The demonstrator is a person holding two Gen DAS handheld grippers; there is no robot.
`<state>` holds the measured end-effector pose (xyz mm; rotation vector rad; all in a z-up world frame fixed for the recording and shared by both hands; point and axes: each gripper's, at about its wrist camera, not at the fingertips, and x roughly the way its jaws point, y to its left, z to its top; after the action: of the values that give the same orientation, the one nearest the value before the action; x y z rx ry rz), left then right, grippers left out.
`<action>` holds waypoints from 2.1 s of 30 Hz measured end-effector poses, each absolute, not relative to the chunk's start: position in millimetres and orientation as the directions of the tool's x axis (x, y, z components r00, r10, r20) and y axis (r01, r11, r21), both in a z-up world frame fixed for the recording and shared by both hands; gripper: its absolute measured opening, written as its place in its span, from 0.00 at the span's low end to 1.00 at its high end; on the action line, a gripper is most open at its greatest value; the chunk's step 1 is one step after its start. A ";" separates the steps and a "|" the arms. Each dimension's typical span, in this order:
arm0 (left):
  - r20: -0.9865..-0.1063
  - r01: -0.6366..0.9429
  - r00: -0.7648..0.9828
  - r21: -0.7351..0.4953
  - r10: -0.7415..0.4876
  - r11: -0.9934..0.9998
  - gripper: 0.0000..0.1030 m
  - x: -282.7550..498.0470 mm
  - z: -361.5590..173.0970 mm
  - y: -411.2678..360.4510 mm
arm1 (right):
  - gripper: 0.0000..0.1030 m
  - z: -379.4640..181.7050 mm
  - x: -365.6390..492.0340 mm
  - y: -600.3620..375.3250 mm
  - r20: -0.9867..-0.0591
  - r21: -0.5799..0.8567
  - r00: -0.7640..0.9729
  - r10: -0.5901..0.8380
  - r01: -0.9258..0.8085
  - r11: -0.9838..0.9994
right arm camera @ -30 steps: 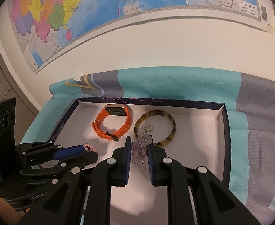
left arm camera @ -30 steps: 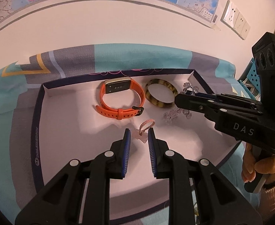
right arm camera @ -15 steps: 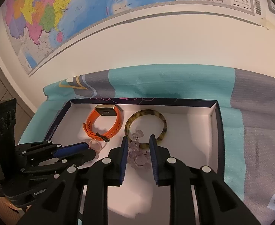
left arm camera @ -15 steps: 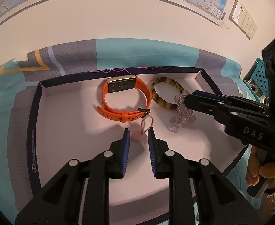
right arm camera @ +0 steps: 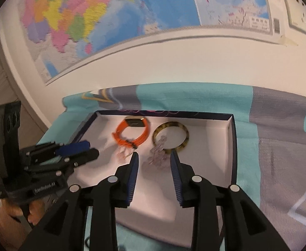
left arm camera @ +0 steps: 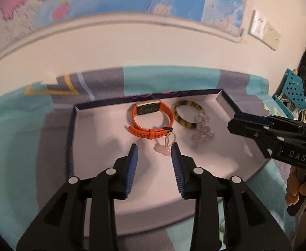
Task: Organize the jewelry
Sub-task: 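Open both tools to drop the bracelets in the box and withdraw, then reach the right tool to the dark maroon beaded bracelet and grasp it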
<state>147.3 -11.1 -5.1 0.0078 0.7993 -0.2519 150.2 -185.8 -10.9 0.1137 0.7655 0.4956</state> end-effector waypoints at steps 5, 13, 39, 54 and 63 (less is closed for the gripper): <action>-0.669 0.272 0.703 -0.060 -0.241 0.960 0.40 105.9 9.0 -7.9 | 0.30 -5.6 106.6 -181.5 -0.636 0.219 0.596 0.491 -0.471 0.855; -0.693 0.315 0.663 -0.087 -0.284 0.945 0.44 62.6 -8.2 -1.9 | 0.31 -35.4 52.7 -176.4 -0.713 0.182 0.504 0.487 -0.537 0.824; -0.733 0.339 0.599 -0.133 -0.323 0.931 0.49 23.7 -38.3 1.0 | 0.00 -48.0 30.2 -174.8 -0.687 0.289 0.476 0.550 -0.515 0.807; -0.734 0.340 0.594 -0.141 -0.328 0.930 0.52 16.8 -41.2 5.0 | 0.16 -51.6 44.2 -171.0 -0.706 0.298 0.474 0.525 -0.474 0.829; -0.737 0.335 0.592 -0.143 -0.326 0.931 0.53 14.5 -42.2 10.1 | 0.10 -57.9 46.9 -167.4 -0.706 0.319 0.451 0.546 -0.485 0.814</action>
<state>14.5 10.1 -42.2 0.0106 0.8548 -0.3845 46.9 -167.4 -57.9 0.0743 0.8996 0.6377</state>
